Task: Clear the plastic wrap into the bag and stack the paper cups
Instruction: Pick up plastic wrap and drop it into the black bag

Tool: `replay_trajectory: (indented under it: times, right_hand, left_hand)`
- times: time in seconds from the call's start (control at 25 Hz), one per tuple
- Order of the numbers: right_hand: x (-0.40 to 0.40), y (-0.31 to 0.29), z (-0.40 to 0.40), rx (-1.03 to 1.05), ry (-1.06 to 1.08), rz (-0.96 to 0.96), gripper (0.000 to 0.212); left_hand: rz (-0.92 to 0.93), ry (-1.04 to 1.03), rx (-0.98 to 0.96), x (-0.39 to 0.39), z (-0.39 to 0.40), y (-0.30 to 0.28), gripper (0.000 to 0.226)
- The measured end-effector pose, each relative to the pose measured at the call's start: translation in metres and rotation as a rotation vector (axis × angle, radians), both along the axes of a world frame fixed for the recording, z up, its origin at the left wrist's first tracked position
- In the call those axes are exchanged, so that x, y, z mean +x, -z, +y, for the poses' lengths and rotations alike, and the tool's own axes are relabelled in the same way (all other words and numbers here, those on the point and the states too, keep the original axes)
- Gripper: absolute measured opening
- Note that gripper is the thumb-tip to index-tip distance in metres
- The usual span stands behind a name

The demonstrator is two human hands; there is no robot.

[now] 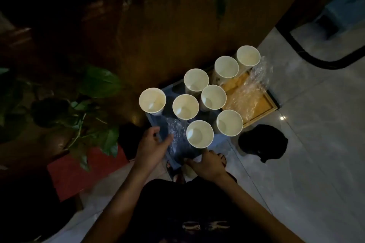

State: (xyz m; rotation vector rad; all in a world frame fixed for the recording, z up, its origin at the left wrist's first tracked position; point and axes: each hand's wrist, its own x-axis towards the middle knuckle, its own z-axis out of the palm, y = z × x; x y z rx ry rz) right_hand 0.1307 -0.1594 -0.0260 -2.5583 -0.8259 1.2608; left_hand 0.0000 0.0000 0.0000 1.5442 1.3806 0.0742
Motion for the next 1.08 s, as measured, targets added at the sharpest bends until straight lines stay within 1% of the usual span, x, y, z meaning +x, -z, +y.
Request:
replay_trajectory:
  times: [0.08,0.12,0.16,0.2,0.28,0.36,0.48,0.56,0.6,0.68,0.72,0.76,0.8,0.84,0.96,1.04,1.08]
  right_hand:
    - [-0.003,0.003,0.003,-0.016,0.079,0.119,0.079]
    - [-0.006,0.005,0.004,-0.023,0.101,0.153,0.08]
    - [-0.007,0.003,0.005,-0.04,0.115,0.165,0.078]
    - [-0.009,0.006,0.005,-0.04,0.123,0.159,0.075]
    - [-0.012,0.007,0.004,-0.042,0.124,0.138,0.069]
    - [-0.012,0.005,0.006,-0.027,0.113,0.114,0.058]
    - [-0.009,0.006,0.009,0.006,0.119,0.101,0.045]
    - [-0.009,0.005,0.01,0.032,0.112,0.111,0.038]
    - [-0.009,0.004,0.009,0.057,0.122,0.13,0.037]
    - [-0.011,0.001,0.007,0.116,0.159,0.191,0.037]
    - [-0.012,-0.001,0.005,0.137,0.16,0.223,0.032]
    - [-0.013,-0.002,0.003,0.142,0.147,0.251,0.023]
    - [-0.014,-0.004,0.002,0.143,0.124,0.284,0.014]
    - [-0.016,-0.007,0.001,0.134,0.096,0.309,0.015]
    - [-0.02,-0.016,0.003,0.143,0.008,0.341,0.019]
    - [-0.023,-0.021,0.005,0.168,-0.049,0.31,0.025]
    - [-0.025,-0.024,0.006,0.192,-0.05,0.299,0.023]
  left_hand:
    - [0.0,0.03,-0.074,0.016,0.005,0.007,0.067]
    - [-0.01,0.029,-0.126,0.023,0.007,0.012,0.071]
    - [-0.02,0.025,-0.174,0.029,0.008,0.015,0.068]
    - [-0.037,0.031,-0.192,0.033,0.008,0.02,0.059]
    - [-0.019,0.073,-0.167,0.035,0.007,0.027,0.046]
    - [-0.011,0.081,-0.138,0.033,0.006,0.03,0.04]
    - [0.002,0.026,-0.135,0.029,0.007,0.033,0.034]
    - [0.003,-0.03,-0.152,0.023,0.009,0.033,0.031]
    - [-0.012,-0.073,-0.184,0.019,0.009,0.033,0.027]
    - [-0.063,-0.187,-0.301,0.013,0.009,0.029,0.013]
    - [-0.078,-0.25,-0.359,0.011,0.008,0.025,0.015]
    - [-0.1,-0.315,-0.407,0.009,0.006,0.023,0.017]
    - [-0.146,-0.389,-0.464,0.007,0.004,0.02,0.017]
    - [-0.222,-0.469,-0.541,0.006,0.001,0.017,0.017]
    - [-0.55,-0.669,-0.83,0.001,-0.007,0.005,0.022]
    - [-0.668,-0.765,-0.91,-0.003,-0.01,-0.002,0.02]
    - [-0.705,-0.806,-0.925,-0.006,-0.011,-0.003,0.02]
